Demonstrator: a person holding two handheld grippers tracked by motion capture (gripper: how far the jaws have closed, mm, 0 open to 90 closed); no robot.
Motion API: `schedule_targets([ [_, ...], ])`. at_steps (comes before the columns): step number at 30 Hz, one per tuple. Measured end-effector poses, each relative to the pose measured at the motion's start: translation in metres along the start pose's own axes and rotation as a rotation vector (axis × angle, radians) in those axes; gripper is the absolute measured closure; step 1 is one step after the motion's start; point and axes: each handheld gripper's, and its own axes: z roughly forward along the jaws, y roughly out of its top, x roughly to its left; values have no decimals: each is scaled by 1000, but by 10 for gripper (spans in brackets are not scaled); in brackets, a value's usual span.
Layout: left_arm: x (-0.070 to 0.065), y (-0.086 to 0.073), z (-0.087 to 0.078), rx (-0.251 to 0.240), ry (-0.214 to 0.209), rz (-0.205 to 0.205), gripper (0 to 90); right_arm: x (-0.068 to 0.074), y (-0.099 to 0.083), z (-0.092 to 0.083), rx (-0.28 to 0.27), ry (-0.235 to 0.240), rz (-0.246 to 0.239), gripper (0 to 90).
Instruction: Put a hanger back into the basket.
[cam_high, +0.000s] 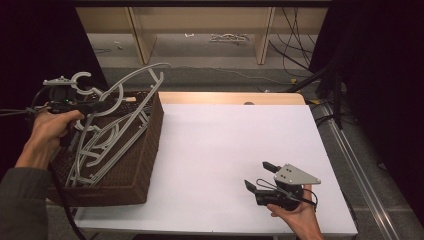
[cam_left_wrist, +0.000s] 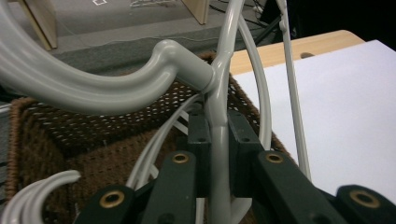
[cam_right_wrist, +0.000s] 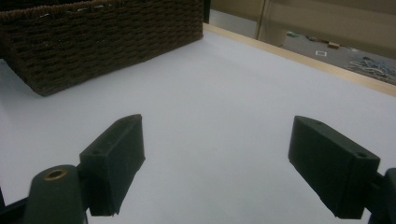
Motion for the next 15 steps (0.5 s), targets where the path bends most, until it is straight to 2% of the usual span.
schedule_targets([
  [6,15,-7,3,-3,40,-10,819,0,0,0,10,8,-5,194],
  [10,22,-14,6,-21,49,-16,819,0,0,0,8,8,-7,194],
  [15,29,-24,8,-8,65,10,819,0,0,1,15,7,-7,194],
])
